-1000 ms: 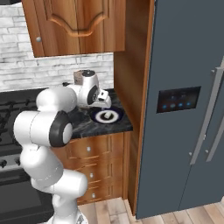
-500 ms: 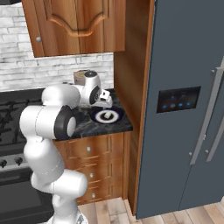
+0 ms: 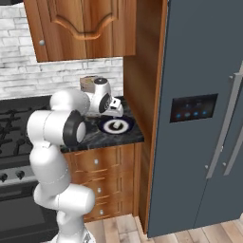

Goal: Pick the marshmallow from the counter and place it in the microwave. Then turn on the microwave.

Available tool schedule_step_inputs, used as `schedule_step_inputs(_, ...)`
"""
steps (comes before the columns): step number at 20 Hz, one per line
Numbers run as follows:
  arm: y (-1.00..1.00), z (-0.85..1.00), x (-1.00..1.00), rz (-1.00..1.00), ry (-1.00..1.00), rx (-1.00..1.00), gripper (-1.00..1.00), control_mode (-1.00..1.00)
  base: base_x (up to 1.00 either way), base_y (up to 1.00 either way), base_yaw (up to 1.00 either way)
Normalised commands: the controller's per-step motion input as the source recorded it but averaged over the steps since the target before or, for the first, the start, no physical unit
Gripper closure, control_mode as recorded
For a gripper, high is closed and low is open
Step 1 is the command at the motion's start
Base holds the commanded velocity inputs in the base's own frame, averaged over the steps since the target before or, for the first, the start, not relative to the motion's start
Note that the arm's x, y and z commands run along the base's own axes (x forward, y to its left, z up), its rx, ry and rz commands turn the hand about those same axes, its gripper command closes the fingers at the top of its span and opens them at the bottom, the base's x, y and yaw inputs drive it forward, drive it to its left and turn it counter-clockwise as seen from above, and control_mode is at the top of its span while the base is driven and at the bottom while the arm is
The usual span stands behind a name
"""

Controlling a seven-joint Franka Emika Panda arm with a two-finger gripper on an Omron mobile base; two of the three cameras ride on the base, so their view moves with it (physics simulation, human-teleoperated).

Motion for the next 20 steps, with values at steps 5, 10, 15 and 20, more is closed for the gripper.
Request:
schedule_step_inputs(5,0.0,-0.15,0.17,0.0,0.0,0.0,-1.0,-1.0,0.0,0.0,0.0)
schedule_step_inputs(10,0.0,-0.16,0.16,0.0,0.0,0.0,-1.0,-1.0,0.0,0.0,0.0)
schedule_step_inputs(15,-0.03,-0.15,0.19,0.0,0.0,0.0,-1.0,-1.0,0.0,0.0,0.0)
schedule_step_inputs(20,-0.04,-0.11,0.17,0.0,0.01,0.0,-1.0,-1.0,0.0,0.0,0.0)
